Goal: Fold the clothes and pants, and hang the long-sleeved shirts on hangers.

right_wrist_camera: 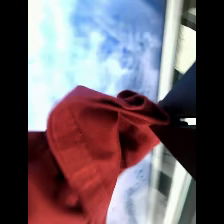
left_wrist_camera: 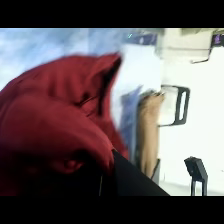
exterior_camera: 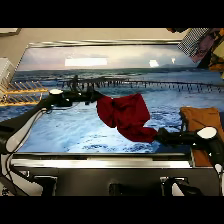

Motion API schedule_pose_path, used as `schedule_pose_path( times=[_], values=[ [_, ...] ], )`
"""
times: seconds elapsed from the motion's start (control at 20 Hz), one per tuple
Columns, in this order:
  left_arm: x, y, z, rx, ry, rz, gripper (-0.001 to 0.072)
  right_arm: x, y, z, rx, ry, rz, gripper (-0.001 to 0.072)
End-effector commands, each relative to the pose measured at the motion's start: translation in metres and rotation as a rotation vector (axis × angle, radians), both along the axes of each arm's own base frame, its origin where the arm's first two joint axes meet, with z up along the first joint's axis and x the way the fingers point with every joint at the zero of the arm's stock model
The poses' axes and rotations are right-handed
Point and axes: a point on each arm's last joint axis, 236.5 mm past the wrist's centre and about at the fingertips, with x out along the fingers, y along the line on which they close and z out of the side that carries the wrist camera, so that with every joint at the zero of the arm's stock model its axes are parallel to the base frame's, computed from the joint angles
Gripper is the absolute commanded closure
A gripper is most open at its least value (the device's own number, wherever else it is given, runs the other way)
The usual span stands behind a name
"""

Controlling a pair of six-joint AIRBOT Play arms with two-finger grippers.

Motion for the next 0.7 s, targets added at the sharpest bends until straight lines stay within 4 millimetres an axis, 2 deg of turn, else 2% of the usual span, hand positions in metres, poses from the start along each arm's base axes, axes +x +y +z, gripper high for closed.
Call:
schedule_pose_path(
  times=[0.0,0.05,0.15,0.25,0.35,0.45,0.55,0.65],
  values=[
    [0.013,0.054,0.043,0.093,-0.067,0.044,0.0696,0.052,-0.021,0.069,-0.097,-0.247,-0.022,0.0680],
    [0.016,0.073,0.065,0.134,-0.107,0.074,0.0696,0.069,-0.026,0.105,-0.123,-0.347,-0.030,0.0680],
    [0.012,0.109,0.131,0.225,-0.254,0.137,0.0696,0.095,-0.033,0.198,-0.176,-0.587,-0.048,0.0680],
    [-0.007,0.134,0.208,0.320,-0.444,0.190,0.0696,0.096,-0.033,0.295,-0.234,-0.819,-0.045,0.0680],
    [-0.043,0.151,0.284,0.406,-0.642,0.245,0.0696,0.074,-0.027,0.385,-0.285,-1.033,-0.048,0.0680],
    [-0.091,0.158,0.347,0.455,-0.808,0.298,0.0696,0.037,-0.018,0.457,-0.326,-1.219,-0.051,0.0680],
    [-0.141,0.157,0.396,0.464,-0.948,0.344,0.0695,-0.006,-0.008,0.512,-0.358,-1.369,-0.060,0.0680],
    [-0.184,0.156,0.432,0.449,-1.043,0.400,0.0694,-0.042,-0.005,0.549,-0.380,-1.471,-0.105,0.0680]
  ],
)
